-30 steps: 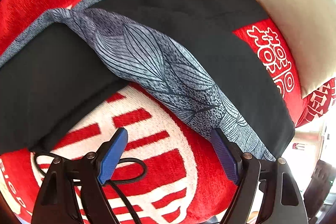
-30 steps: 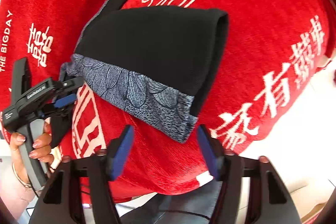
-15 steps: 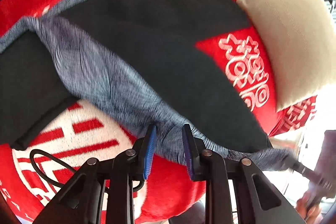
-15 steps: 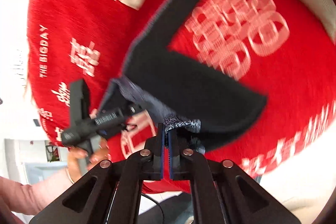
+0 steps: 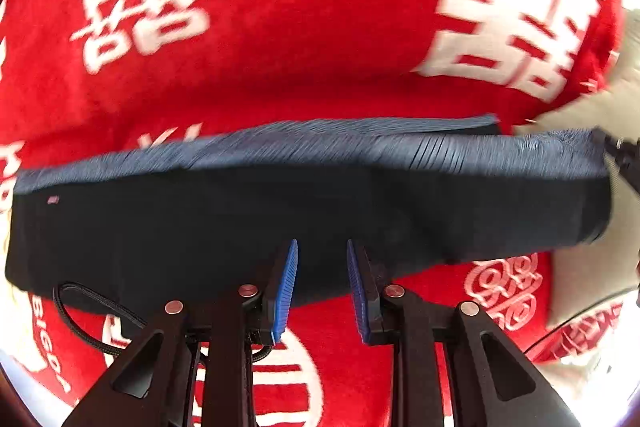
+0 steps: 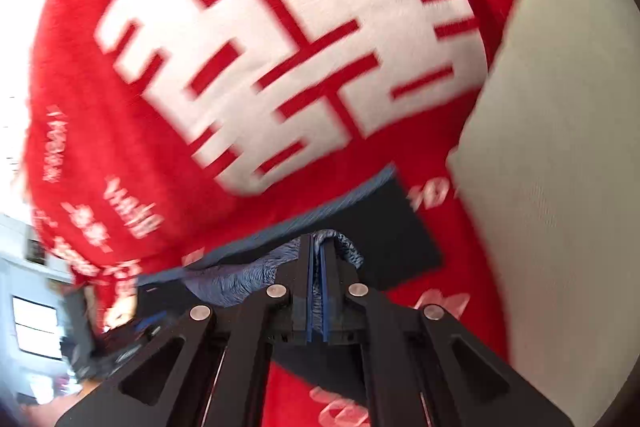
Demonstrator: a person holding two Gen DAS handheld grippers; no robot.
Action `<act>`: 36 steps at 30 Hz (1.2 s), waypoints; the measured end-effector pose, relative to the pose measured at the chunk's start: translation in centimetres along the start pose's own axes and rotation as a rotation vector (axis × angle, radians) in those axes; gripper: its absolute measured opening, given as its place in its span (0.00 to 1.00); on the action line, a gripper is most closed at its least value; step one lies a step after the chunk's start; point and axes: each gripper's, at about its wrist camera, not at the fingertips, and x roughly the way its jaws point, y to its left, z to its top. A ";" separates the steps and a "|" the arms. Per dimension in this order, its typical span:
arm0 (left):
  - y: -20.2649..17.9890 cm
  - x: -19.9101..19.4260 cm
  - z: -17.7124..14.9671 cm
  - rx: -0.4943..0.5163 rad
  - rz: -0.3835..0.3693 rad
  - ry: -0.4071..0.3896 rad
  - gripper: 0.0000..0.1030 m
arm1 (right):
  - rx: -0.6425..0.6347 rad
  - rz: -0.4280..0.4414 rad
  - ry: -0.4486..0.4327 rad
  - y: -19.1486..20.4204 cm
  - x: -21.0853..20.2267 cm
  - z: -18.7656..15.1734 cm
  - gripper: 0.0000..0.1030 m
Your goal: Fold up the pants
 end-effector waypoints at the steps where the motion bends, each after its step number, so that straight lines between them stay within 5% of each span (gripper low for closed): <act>1: 0.3 0.6 0.0 -0.017 0.019 0.007 0.27 | -0.014 -0.021 0.011 -0.2 1.2 1.3 0.03; 8: 2.3 4.3 -0.2 -0.060 0.136 0.051 0.27 | -0.152 -0.204 0.103 -0.7 9.5 4.7 0.03; 12: 2.3 6.1 0.4 -0.080 0.161 0.078 0.27 | -0.124 -0.287 0.137 -2.6 11.8 5.8 0.05; 16: 1.8 6.8 1.4 -0.071 0.159 0.069 0.27 | -0.010 -0.293 0.079 -4.2 9.7 6.5 0.48; 19: 1.4 7.8 2.0 -0.054 0.170 0.076 0.27 | -0.020 -0.219 0.101 -3.8 9.0 5.6 0.48; 26: 1.5 9.5 1.6 -0.068 0.188 0.107 0.27 | -0.058 -0.315 0.265 -4.9 15.2 2.8 0.47; 27: 1.6 9.5 1.6 -0.070 0.190 0.108 0.27 | -0.054 -0.312 0.280 -5.0 15.9 2.6 0.44; 28: 1.6 9.4 1.5 -0.074 0.190 0.110 0.27 | -0.040 -0.299 0.288 -5.4 16.4 2.5 0.26; 30: 1.6 8.9 1.6 -0.079 0.184 0.098 0.27 | -0.052 -0.284 0.245 -5.1 15.7 2.9 0.16; 33: 1.7 9.1 2.0 -0.068 0.203 0.072 0.27 | -0.132 -0.280 0.166 -3.9 14.4 3.8 0.15; 36: 1.8 10.0 2.0 -0.088 0.220 0.098 0.27 | -0.132 -0.284 0.216 -4.6 16.0 4.0 0.19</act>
